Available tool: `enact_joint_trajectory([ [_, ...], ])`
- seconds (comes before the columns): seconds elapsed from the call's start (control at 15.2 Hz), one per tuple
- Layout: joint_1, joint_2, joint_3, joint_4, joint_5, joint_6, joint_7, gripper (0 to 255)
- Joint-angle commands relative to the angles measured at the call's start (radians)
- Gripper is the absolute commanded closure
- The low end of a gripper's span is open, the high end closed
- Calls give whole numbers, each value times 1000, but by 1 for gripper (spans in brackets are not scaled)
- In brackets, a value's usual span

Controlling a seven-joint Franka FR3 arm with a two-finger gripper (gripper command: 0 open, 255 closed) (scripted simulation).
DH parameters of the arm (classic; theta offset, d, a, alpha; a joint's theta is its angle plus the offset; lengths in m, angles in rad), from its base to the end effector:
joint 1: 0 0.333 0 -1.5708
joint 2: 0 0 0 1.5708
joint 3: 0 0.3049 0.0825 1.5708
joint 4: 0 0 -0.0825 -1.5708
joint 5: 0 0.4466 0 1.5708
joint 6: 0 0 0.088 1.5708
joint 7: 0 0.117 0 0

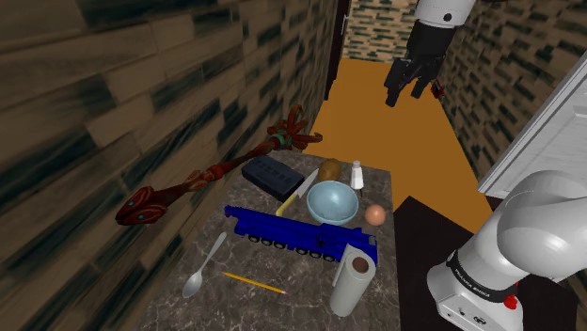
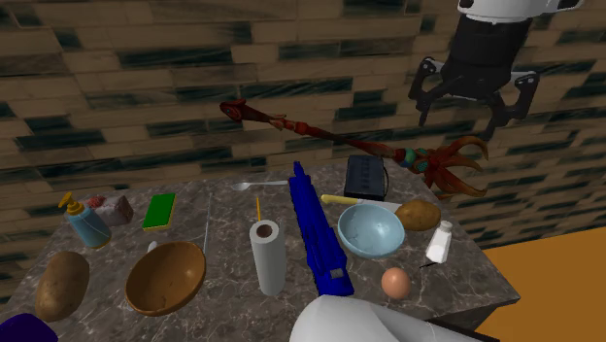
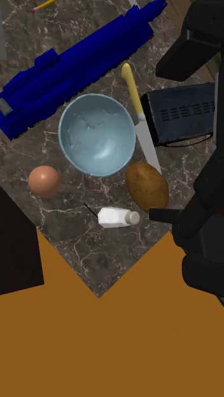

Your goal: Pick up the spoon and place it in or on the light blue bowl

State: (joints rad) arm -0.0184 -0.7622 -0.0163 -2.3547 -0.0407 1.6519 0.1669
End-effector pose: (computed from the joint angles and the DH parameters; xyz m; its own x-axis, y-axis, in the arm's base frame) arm 0.3918 -0.0190 0.5717 0.9791 -0.1931 0.0633 -0.1946 -0.9807 0.0192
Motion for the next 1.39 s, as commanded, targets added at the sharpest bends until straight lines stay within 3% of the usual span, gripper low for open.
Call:
enact_joint_trajectory([
  [0.0, 0, 0, 0, 0, 0, 0, 0, 0],
  [0.66, 46, 62, 147, -189, 159, 254, 250, 0],
  [1.32, 96, 295, 312, -235, 299, 566, 484, 0],
])
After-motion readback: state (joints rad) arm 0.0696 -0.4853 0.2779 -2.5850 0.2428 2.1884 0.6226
